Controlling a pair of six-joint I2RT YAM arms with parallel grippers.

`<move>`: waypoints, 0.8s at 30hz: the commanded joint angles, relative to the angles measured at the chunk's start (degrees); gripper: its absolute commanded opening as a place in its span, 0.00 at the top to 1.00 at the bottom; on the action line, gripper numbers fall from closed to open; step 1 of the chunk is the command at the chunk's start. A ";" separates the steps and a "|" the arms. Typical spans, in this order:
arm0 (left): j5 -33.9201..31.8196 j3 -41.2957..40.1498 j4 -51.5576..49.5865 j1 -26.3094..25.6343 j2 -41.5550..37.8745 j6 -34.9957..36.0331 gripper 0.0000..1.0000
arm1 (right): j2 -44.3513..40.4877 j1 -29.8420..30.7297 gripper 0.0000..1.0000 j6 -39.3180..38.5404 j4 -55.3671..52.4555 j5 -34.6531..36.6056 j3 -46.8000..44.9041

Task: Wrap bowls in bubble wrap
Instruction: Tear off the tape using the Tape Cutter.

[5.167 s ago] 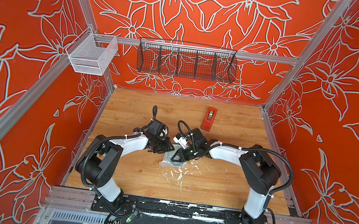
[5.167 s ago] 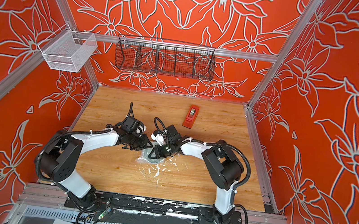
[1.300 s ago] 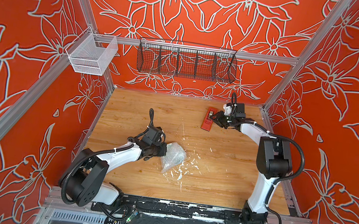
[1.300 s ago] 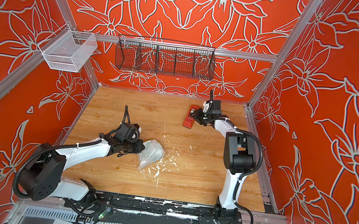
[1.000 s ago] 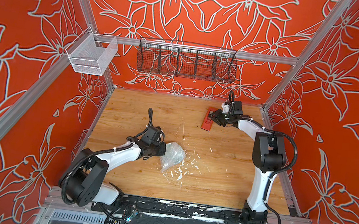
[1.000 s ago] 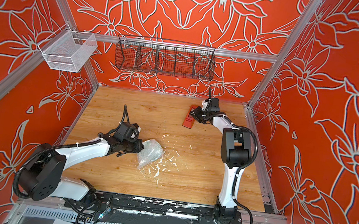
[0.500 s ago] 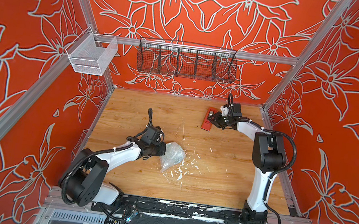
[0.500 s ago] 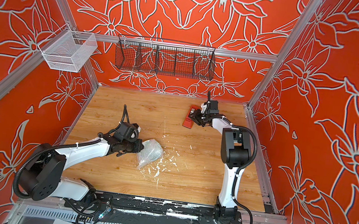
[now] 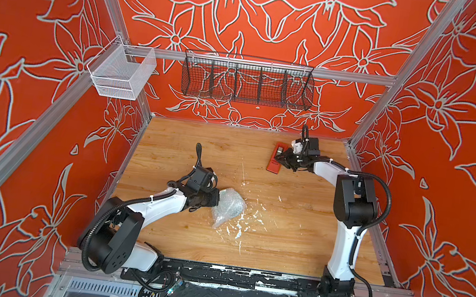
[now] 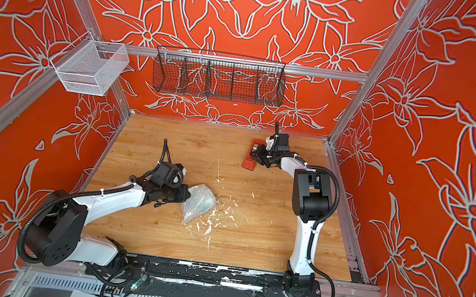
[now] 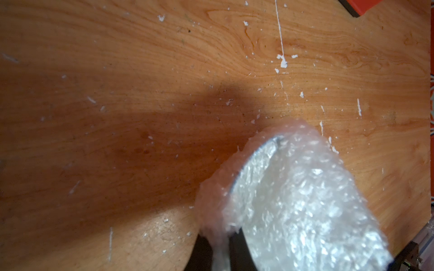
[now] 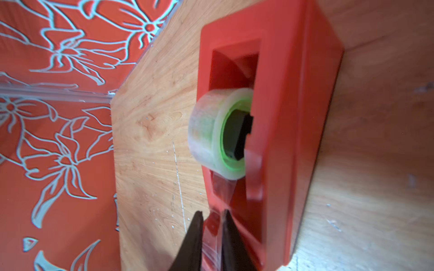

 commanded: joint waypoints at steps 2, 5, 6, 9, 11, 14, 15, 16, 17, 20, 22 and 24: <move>0.27 0.64 -1.38 0.26 -1.25 0.61 1.00 | 0.78 -0.65 0.93 2.34 5.28 -3.85 -0.39; 0.63 0.52 -1.56 0.27 -0.82 0.28 1.00 | 0.63 -1.00 1.00 1.90 5.37 -5.76 1.22; 0.93 0.42 -1.42 0.28 -0.67 0.12 1.00 | 0.68 -1.20 1.00 2.03 5.56 -6.40 1.64; 1.56 0.07 -1.03 0.29 -0.53 -0.32 1.00 | 0.63 -1.74 1.00 2.74 6.12 -8.07 2.60; 1.62 0.18 -1.29 0.27 -0.51 -0.49 1.00 | 0.44 -2.02 1.00 2.30 5.41 -8.54 3.45; 1.92 0.39 -1.37 0.27 -0.50 -0.51 1.00 | 0.02 -2.27 1.00 1.90 4.62 -9.10 4.41; 1.93 0.42 -1.46 0.27 -0.50 -0.67 1.00 | -0.09 -2.29 1.00 1.59 3.97 -9.38 5.10; 1.98 0.42 -1.63 0.29 -0.47 -0.66 1.00 | -0.18 -2.36 1.00 1.44 3.52 -9.37 5.56; 1.98 0.50 -1.69 0.27 -0.55 -0.77 1.00 | -0.27 -2.37 1.00 1.18 2.99 -9.47 6.12; 2.13 0.48 -1.73 0.27 -0.41 -0.89 1.00 | -0.37 -2.32 1.00 0.38 0.91 -9.63 8.17; 2.31 0.55 -1.75 0.26 -0.30 -1.01 1.00 | -0.41 -2.37 1.00 0.08 -0.38 -9.74 9.37; 2.43 0.42 -1.65 0.29 -0.31 -1.27 1.00 | -0.45 -2.32 1.00 -0.37 -1.65 -9.85 10.62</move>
